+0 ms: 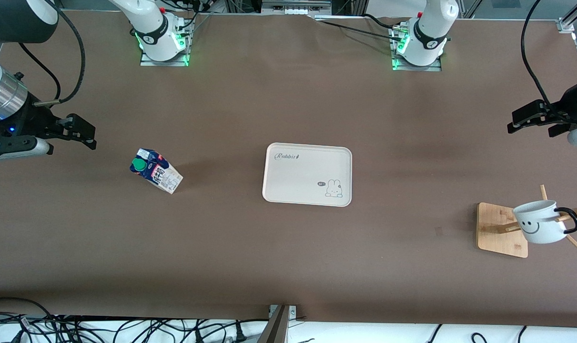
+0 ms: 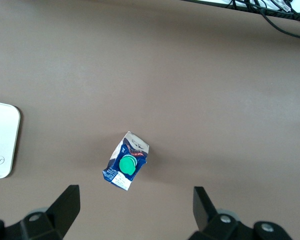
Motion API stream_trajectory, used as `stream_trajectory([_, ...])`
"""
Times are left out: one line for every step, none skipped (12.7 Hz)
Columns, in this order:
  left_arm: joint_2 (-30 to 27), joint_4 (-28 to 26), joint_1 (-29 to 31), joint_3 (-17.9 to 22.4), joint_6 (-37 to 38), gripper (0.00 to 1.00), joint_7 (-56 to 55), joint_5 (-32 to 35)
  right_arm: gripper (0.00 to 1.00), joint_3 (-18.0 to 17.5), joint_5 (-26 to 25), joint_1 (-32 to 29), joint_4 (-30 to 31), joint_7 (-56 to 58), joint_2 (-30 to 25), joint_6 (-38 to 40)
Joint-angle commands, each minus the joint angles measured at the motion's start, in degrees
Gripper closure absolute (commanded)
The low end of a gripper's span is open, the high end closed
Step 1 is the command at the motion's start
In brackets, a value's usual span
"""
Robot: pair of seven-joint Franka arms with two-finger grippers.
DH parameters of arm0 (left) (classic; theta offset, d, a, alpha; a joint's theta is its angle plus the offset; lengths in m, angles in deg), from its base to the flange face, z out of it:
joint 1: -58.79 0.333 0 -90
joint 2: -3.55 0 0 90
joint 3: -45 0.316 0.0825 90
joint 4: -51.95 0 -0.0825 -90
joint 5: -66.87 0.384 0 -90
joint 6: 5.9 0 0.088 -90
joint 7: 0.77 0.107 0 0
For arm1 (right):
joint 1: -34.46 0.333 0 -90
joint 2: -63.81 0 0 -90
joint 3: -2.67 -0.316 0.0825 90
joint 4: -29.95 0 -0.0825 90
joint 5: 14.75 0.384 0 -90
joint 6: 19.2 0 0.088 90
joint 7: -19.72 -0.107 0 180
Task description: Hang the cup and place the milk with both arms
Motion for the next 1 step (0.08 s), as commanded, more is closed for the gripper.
stream_trajectory([-0.11,0.97,-0.14,0.1,2.43,0.0,0.22,0.1,0.0,-0.12,-1.01,0.13,0.47,-0.41,-0.6,-0.11])
